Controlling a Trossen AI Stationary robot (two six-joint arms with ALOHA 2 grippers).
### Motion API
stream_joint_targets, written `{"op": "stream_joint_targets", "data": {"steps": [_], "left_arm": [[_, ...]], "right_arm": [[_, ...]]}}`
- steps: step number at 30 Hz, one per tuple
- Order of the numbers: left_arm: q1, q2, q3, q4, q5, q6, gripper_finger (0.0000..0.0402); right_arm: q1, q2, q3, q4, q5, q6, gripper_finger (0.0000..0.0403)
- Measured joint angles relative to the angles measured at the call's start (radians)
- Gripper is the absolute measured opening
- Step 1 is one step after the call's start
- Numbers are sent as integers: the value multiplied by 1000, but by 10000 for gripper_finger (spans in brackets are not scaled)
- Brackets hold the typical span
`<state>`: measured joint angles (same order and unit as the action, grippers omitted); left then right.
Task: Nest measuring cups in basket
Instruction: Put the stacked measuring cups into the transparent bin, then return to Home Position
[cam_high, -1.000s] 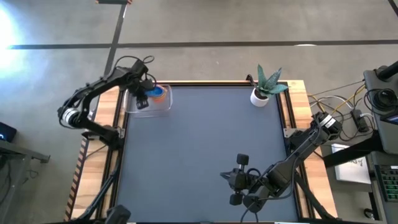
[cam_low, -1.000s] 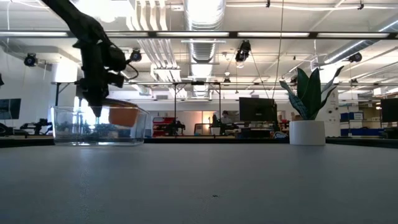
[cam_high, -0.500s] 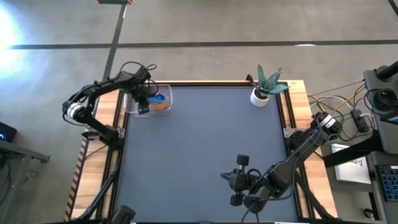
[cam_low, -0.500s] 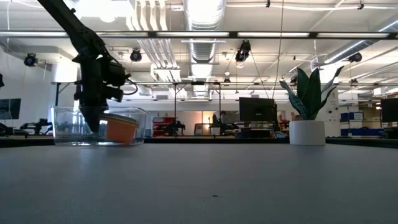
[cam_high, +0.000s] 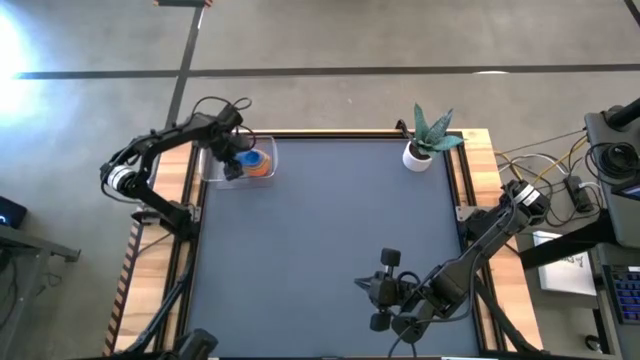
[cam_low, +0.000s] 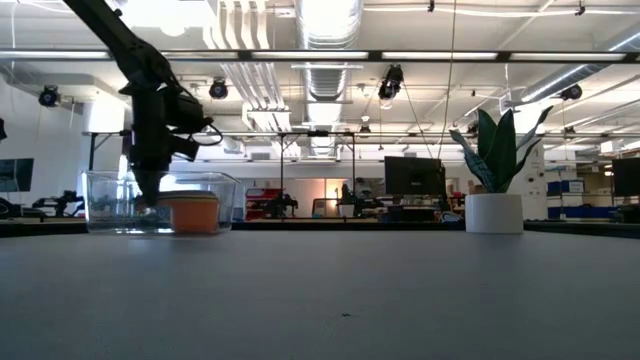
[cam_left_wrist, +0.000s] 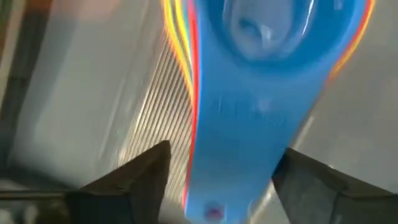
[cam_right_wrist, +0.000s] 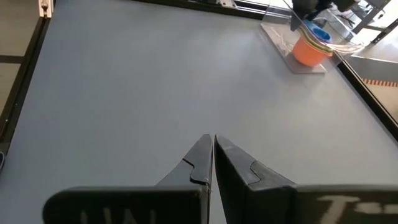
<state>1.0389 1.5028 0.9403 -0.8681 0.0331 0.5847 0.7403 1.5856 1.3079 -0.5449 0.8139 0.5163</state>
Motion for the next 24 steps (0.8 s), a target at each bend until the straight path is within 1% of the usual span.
{"op": "stream_joint_targets", "data": {"steps": [3,5,9,13,16,19,21,24], "left_arm": [[0,0,26,-73,-36,-20,270],[0,-1,49,-112,-47,-34,280],[0,-17,102,-178,-48,-93,283],[0,-83,135,-162,-50,-132,270],[-9,-166,157,-132,-40,-152,245],[-46,-280,177,-106,29,-183,205],[-88,-366,180,-67,92,-214,169],[-184,-500,176,13,189,-259,104]], "right_arm": [[0,0,0,1,0,0,9],[0,0,0,0,0,0,9],[0,0,0,1,2,4,9],[2,0,0,14,8,7,9],[2,-2,0,11,9,-3,9],[0,-20,0,11,14,-42,9],[-10,-41,0,16,21,-73,9],[-37,-84,-3,50,15,-141,9]]}}
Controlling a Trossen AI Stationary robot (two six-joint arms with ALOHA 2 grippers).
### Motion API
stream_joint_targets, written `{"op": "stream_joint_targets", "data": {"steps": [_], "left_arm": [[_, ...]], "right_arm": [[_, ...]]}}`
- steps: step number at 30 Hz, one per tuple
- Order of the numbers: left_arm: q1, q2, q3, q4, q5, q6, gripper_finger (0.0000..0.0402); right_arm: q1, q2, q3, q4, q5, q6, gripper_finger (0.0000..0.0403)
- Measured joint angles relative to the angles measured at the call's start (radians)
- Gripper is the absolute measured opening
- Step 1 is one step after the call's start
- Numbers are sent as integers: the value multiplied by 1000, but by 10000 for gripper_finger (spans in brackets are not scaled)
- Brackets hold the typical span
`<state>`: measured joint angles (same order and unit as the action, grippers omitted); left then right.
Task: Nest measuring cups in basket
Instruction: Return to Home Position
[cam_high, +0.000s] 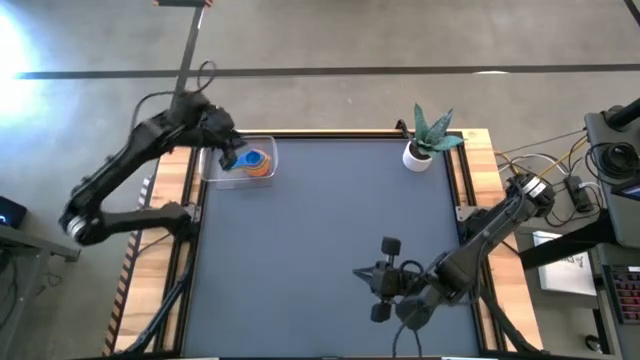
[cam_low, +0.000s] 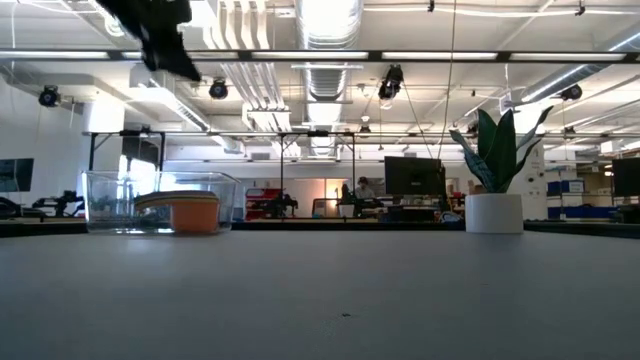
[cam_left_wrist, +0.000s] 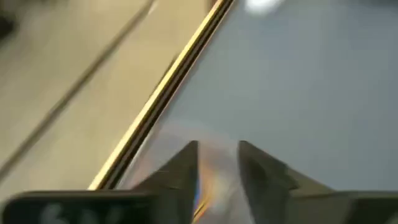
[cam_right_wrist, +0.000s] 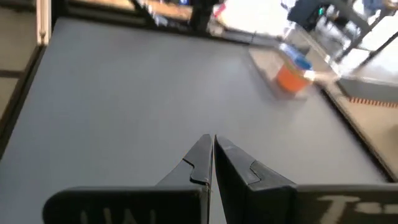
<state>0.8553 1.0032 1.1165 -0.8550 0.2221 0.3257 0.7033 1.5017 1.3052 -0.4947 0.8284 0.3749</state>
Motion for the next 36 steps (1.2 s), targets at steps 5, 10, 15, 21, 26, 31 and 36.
{"op": "stream_joint_targets", "data": {"steps": [5,10,15,21,26,31,36], "left_arm": [[-223,-177,-18,142,78,-104,9],[-485,-297,-72,300,71,-192,4],[-709,-400,-203,520,0,-206,1],[-785,-557,-378,649,-5,-179,0],[-783,-698,-481,678,-6,-157,0],[-783,-819,-609,714,-8,-157,0],[-783,-924,-713,758,-21,-172,0]], "right_arm": [[-36,-100,-17,107,-45,-173,9],[-71,-244,-129,302,-118,-338,9],[-96,-436,-337,446,-174,-403,9],[-121,-697,-549,458,-172,-390,9],[-129,-887,-674,452,-172,-434,9],[-129,-1031,-771,455,-172,-503,9],[-128,-1148,-850,455,-172,-525,9]]}}
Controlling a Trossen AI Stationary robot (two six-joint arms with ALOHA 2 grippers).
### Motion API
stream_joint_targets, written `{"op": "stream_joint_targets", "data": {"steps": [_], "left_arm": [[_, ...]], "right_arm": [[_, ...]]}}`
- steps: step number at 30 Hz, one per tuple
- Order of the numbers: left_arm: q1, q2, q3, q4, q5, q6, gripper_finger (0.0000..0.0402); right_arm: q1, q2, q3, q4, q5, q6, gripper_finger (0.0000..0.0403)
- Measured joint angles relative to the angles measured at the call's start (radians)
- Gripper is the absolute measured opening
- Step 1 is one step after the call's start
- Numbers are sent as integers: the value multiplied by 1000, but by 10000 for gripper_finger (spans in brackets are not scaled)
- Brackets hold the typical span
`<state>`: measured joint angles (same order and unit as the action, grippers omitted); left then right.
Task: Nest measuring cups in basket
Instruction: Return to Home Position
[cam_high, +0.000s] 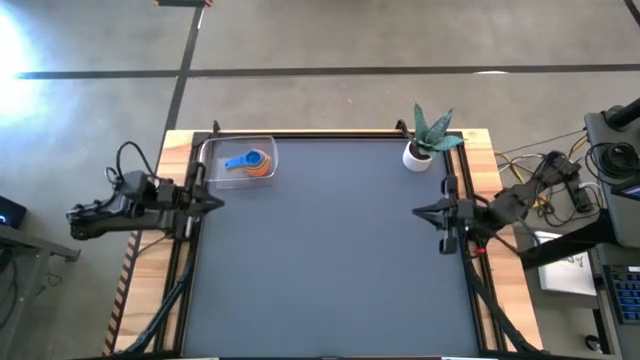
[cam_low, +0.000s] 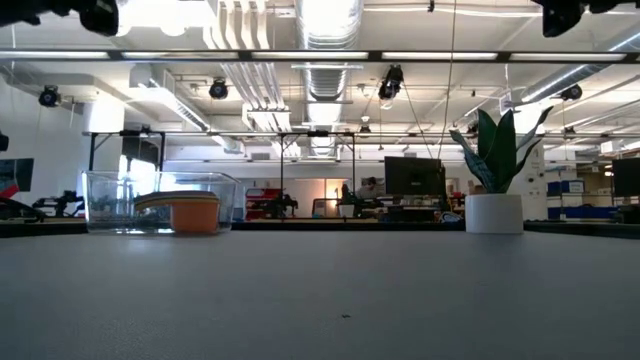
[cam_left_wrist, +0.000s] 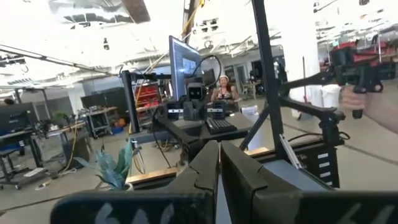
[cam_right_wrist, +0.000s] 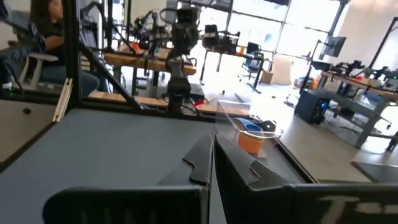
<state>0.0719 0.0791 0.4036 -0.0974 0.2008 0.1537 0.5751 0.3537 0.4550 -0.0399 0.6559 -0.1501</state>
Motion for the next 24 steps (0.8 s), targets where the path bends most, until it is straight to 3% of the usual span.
{"op": "stream_joint_targets", "data": {"steps": [4,12,18,24], "left_arm": [[0,-81,-72,5,0,-14,0],[1,-79,-215,108,5,-69,0],[1,-70,-394,416,37,-152,0],[0,-47,-394,365,76,-218,0]], "right_arm": [[0,-99,-49,-7,-1,0,9],[0,-352,-106,-69,2,-1,9],[0,-337,-135,-123,-60,-4,9],[0,-353,-188,-127,-88,26,9]]}}
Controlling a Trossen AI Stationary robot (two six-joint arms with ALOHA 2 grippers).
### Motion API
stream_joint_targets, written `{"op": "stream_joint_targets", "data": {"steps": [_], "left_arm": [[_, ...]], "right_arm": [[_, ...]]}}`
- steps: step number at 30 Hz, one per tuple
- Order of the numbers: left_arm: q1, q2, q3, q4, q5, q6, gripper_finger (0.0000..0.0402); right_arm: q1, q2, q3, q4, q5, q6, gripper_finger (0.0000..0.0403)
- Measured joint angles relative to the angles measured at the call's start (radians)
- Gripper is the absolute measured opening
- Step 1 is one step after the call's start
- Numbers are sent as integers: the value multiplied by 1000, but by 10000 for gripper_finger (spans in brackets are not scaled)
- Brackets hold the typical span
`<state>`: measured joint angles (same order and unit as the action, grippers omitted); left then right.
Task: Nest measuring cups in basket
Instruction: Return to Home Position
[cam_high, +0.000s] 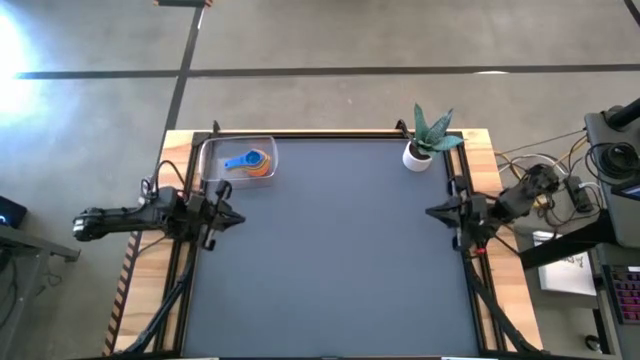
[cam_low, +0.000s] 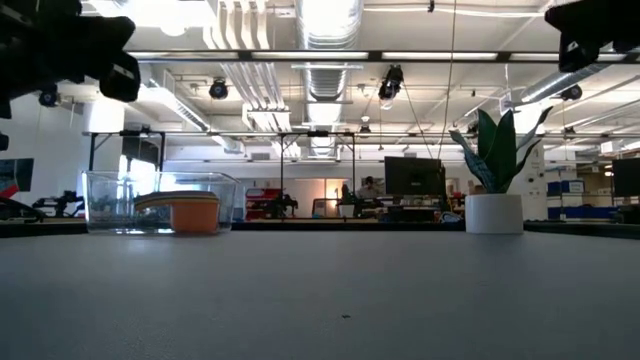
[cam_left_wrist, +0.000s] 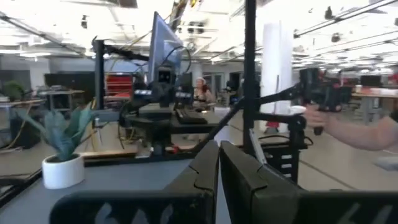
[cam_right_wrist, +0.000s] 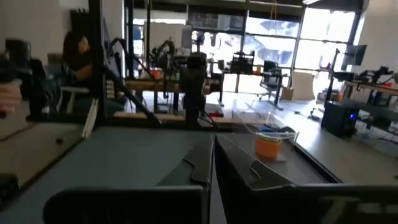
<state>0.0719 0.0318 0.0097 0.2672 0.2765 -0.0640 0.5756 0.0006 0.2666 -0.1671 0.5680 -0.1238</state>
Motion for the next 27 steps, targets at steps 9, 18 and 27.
{"op": "stream_joint_targets", "data": {"steps": [9,18,27], "left_arm": [[0,9,0,-121,80,57,0],[0,9,0,-153,156,74,0],[0,10,0,-190,155,108,0]], "right_arm": [[0,2,-93,19,-114,7,8],[0,-1,-169,22,-284,67,8],[0,-1,-203,74,-344,114,8]]}}
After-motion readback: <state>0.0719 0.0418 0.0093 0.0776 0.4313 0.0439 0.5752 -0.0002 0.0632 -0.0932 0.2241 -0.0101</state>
